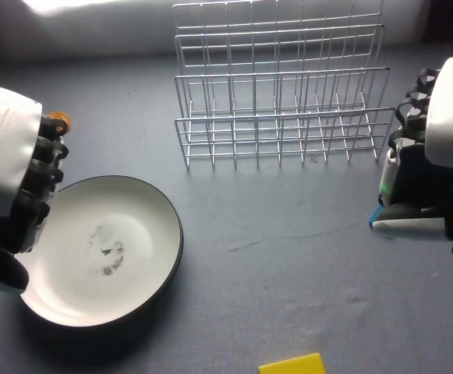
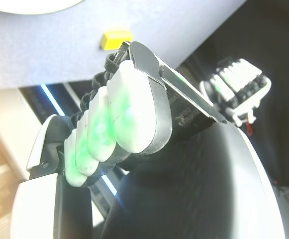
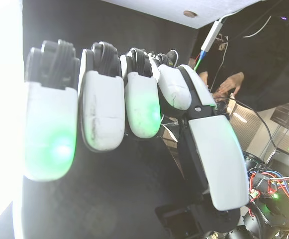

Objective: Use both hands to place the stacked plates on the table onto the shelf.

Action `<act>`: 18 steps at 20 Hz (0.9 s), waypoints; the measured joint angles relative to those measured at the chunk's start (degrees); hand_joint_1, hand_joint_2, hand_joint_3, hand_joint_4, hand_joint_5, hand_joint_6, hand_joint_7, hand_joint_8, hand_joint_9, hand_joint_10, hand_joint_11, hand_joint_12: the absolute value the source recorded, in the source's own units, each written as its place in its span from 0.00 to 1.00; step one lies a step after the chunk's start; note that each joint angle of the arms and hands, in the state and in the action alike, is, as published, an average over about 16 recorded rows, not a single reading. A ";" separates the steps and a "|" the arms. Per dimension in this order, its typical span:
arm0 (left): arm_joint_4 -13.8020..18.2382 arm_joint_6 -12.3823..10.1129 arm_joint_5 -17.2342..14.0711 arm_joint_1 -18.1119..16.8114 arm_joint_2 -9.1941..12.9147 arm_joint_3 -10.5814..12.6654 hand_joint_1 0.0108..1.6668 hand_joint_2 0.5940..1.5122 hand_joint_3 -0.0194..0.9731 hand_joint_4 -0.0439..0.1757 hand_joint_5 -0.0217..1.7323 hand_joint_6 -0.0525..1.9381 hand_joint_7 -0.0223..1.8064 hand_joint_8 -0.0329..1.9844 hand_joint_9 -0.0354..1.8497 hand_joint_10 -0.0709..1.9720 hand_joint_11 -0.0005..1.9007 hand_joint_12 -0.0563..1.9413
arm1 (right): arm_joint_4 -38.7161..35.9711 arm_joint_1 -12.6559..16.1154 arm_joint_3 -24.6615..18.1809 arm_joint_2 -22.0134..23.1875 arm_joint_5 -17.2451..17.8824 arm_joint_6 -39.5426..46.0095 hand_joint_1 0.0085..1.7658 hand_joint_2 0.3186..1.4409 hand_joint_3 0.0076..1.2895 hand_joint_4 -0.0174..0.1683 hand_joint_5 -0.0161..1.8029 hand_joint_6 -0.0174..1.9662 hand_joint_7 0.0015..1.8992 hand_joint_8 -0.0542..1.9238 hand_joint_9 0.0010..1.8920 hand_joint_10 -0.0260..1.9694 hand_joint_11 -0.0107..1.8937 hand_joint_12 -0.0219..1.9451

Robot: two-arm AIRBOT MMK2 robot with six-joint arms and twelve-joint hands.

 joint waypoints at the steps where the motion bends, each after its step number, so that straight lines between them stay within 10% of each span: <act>1: 0.02 0.00 -0.10 0.02 -0.03 0.08 0.13 0.64 0.06 0.39 0.48 0.48 0.44 0.44 0.43 0.43 0.45 0.45 | -0.02 0.00 0.00 0.00 0.02 0.00 0.12 0.85 0.04 0.23 0.43 0.48 0.51 0.49 0.54 0.48 0.59 0.47; 9: 1.11 1.26 -1.53 0.81 -0.50 2.04 0.06 0.62 0.05 0.27 0.23 0.24 0.21 0.21 0.21 0.21 0.21 0.22 | -0.92 0.00 0.00 -0.04 0.12 0.22 0.10 0.83 0.02 0.16 0.22 0.24 0.25 0.25 0.26 0.23 0.29 0.22; 13: 1.72 2.61 -2.34 2.91 -1.36 4.49 0.00 0.62 0.03 0.18 0.04 0.04 0.04 0.02 0.04 0.04 0.04 0.03 | -1.66 0.00 0.00 -0.06 0.23 0.48 0.21 0.75 0.01 0.11 0.06 0.04 0.06 0.05 0.06 0.04 0.08 0.03; 18: 1.54 5.11 -2.10 7.81 -3.12 8.73 0.00 0.61 0.03 0.19 0.02 0.02 0.02 0.01 0.03 0.04 0.01 0.02 | -2.44 0.00 0.00 -0.07 0.27 0.78 0.40 0.67 0.00 0.12 0.02 0.02 0.01 0.03 0.01 0.02 0.01 0.01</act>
